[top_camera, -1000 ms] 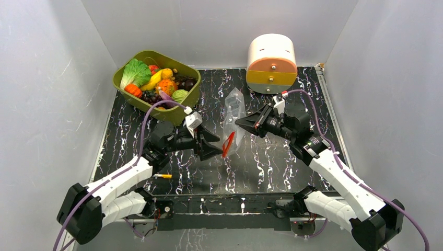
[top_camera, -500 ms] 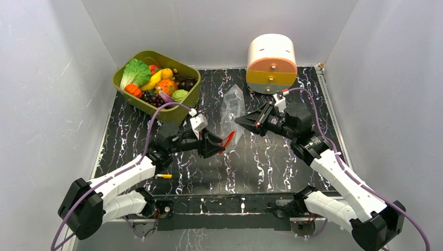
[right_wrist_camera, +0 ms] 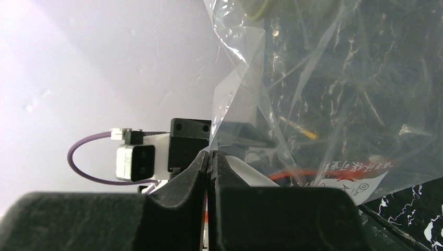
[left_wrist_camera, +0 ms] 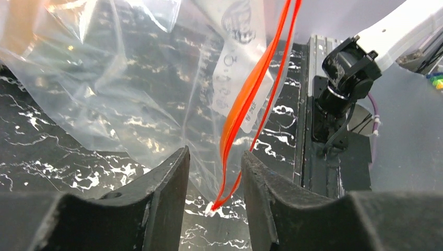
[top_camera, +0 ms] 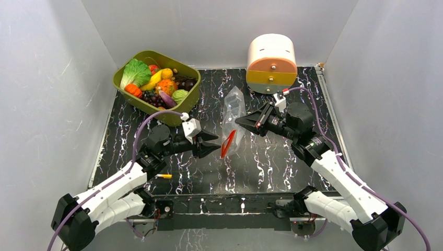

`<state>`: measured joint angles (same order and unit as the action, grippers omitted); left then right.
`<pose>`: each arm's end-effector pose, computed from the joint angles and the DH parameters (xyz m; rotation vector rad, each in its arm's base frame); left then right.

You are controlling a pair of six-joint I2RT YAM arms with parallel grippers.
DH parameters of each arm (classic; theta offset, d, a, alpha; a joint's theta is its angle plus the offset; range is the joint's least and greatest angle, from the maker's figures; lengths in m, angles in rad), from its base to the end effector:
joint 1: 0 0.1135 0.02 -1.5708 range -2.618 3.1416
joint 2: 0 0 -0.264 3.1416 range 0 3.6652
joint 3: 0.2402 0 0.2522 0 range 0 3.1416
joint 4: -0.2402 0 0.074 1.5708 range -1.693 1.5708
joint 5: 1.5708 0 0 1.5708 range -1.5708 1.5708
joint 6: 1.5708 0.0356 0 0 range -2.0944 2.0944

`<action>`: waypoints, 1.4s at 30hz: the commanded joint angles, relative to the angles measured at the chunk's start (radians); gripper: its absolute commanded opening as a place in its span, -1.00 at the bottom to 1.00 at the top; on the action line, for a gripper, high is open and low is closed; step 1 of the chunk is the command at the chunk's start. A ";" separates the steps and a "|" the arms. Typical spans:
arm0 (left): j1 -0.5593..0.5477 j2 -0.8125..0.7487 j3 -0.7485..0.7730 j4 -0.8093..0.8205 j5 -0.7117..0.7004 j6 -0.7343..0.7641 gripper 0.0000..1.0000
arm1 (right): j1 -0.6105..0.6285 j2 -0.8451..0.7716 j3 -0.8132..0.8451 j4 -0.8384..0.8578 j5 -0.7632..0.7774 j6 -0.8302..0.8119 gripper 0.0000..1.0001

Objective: Place the food in the zip-top bag and seal the zipper
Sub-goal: Unzip the zipper food storage bag.

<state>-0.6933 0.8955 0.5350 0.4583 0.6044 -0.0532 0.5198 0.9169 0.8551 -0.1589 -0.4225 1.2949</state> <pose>0.1472 -0.1486 0.2994 0.9585 1.2577 -1.0355 0.1763 0.1177 0.3445 0.4558 2.0618 1.5874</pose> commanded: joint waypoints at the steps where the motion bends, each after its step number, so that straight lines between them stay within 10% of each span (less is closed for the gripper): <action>1: -0.005 0.033 0.037 0.001 0.050 0.062 -0.22 | 0.003 -0.024 0.044 0.072 -0.022 -0.013 -1.00; 21: -0.012 0.130 0.024 0.199 0.064 -0.022 -0.27 | 0.003 0.005 0.027 0.105 -0.030 0.003 -1.00; 33: -0.017 0.105 0.012 0.168 0.072 -0.030 -1.00 | 0.003 0.028 0.016 0.025 0.026 -0.085 -1.00; 42: -0.017 0.024 -0.026 0.073 -0.052 -0.161 -1.00 | 0.003 -0.047 0.012 -0.211 0.199 -0.260 0.30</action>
<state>-0.7055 0.9840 0.5327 0.5419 0.6144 -0.1535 0.5213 0.9310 0.8539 -0.3080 -0.3092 1.1347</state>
